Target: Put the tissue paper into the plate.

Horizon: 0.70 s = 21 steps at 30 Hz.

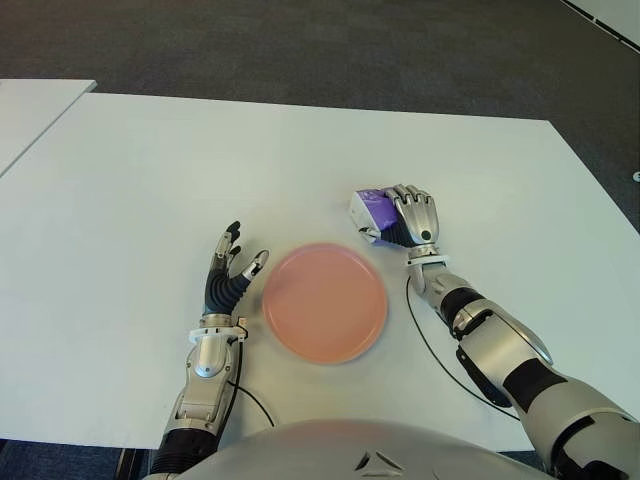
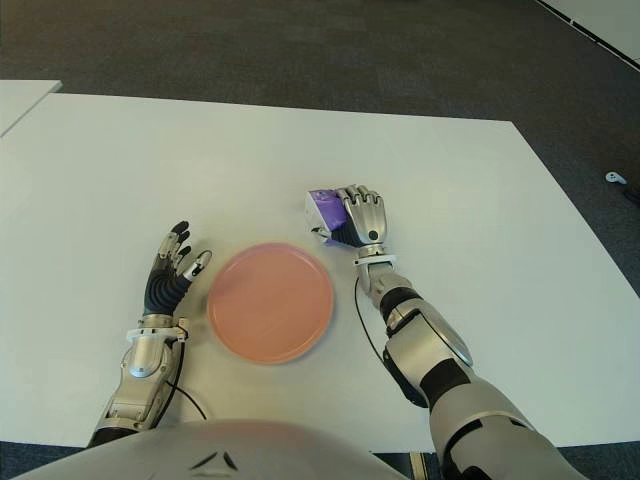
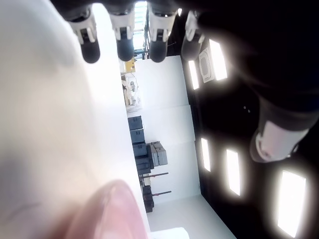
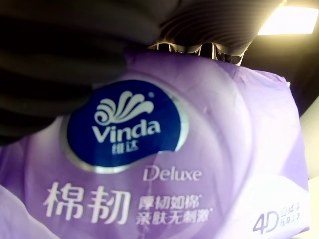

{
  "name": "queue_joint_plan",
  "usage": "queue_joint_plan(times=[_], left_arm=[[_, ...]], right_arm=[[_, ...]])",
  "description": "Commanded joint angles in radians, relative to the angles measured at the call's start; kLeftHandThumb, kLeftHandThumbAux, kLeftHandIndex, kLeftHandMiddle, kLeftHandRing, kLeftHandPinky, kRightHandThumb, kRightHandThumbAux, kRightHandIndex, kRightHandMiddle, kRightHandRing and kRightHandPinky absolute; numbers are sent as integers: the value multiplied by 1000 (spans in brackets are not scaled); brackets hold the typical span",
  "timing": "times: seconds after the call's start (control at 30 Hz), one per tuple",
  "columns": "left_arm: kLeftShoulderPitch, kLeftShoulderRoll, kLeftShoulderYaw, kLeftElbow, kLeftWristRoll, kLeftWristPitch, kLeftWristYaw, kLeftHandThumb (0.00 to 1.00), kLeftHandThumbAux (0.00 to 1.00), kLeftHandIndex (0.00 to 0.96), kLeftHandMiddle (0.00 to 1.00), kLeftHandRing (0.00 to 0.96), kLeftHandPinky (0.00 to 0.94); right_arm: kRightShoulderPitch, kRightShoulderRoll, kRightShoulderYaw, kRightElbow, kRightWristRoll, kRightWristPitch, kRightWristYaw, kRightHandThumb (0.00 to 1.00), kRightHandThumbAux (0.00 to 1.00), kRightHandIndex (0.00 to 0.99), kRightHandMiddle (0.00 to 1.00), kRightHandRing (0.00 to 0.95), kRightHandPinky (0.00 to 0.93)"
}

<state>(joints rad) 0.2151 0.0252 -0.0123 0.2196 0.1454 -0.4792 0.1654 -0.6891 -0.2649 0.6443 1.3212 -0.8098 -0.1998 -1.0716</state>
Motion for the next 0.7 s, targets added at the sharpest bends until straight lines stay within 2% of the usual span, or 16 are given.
queue_joint_plan(times=[0.03,0.27,0.53,0.7], left_arm=[[-2,4,7,30,5,2,2,0,531,0,0,0,0],[-7,3,14,39,8,5,7,0,527,0,0,0,0],[-8,4,22,40,12,17,9,0,523,0,0,0,0],[-7,5,24,38,13,18,3,0,519,0,0,0,0]], right_arm=[[68,-15,-24,42,22,-16,42,853,679,397,537,869,850],[44,-29,-79,33,62,-57,62,853,679,397,537,871,846],[-52,-70,-196,5,156,-154,107,854,679,397,536,869,823],[-116,-88,-261,-61,206,-202,110,855,679,397,536,869,832]])
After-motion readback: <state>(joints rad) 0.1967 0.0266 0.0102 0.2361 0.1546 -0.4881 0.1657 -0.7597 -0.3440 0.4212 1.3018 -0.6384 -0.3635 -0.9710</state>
